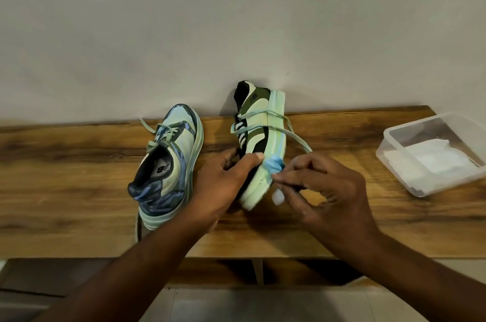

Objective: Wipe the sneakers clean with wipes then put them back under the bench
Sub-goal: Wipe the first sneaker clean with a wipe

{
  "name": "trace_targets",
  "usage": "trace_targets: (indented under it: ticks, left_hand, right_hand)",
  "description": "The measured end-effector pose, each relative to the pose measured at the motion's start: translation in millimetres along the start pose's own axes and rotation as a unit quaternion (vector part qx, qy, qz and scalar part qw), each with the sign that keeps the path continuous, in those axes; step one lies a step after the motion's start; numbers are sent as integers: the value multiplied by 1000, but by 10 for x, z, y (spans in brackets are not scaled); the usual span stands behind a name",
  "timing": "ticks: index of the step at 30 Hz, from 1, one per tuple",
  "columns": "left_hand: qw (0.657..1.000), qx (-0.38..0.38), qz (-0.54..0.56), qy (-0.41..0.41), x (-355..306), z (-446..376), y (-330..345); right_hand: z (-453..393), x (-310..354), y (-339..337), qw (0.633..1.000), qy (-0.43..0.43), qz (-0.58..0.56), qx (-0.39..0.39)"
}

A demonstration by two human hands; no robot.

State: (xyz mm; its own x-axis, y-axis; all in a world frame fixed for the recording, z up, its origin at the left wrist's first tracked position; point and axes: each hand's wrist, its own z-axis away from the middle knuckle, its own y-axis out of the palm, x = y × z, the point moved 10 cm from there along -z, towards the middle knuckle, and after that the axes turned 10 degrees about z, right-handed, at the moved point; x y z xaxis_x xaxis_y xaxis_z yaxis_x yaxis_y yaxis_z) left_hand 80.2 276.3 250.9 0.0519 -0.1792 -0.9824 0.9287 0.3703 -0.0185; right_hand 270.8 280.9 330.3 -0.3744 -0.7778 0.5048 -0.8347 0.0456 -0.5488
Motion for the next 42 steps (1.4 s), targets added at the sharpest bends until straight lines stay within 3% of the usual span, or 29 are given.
trace_targets:
  ticks: [4,10,17,20,25,27,32,34,38,42]
  left_hand:
    - [1000,1,17,-11,-23,-44,-28]
    - [997,12,46,-59,35,-112,-42]
    - [992,18,49,-113,110,-129,-48]
    - [991,12,56,-118,140,-155,-57]
    - [991,18,56,-116,140,-191,-59]
    - [992,12,50,-117,113,-188,-65]
    - [992,9,54,-116,134,-191,-39]
    - [993,1,52,-109,138,-213,-62]
    - [992,8,59,-113,170,-275,-52]
    - [994,25,37,-100,102,-280,-3]
  right_hand:
    - [-6,72,184,999,-10,0,35]
    - [-244,-240,70,991,114,-68,6]
    - [-333,-286,245,982,143,-86,85]
    - [-360,-139,208,992,94,-38,72]
    - [-105,425,494,987,-68,27,147]
    - [-196,299,406,991,-48,27,122]
    - [-428,-279,113,993,100,54,45]
    - [-355,-116,185,995,75,38,55]
    - [-47,394,493,988,-63,37,139]
    - [-189,200,361,993,-28,44,105]
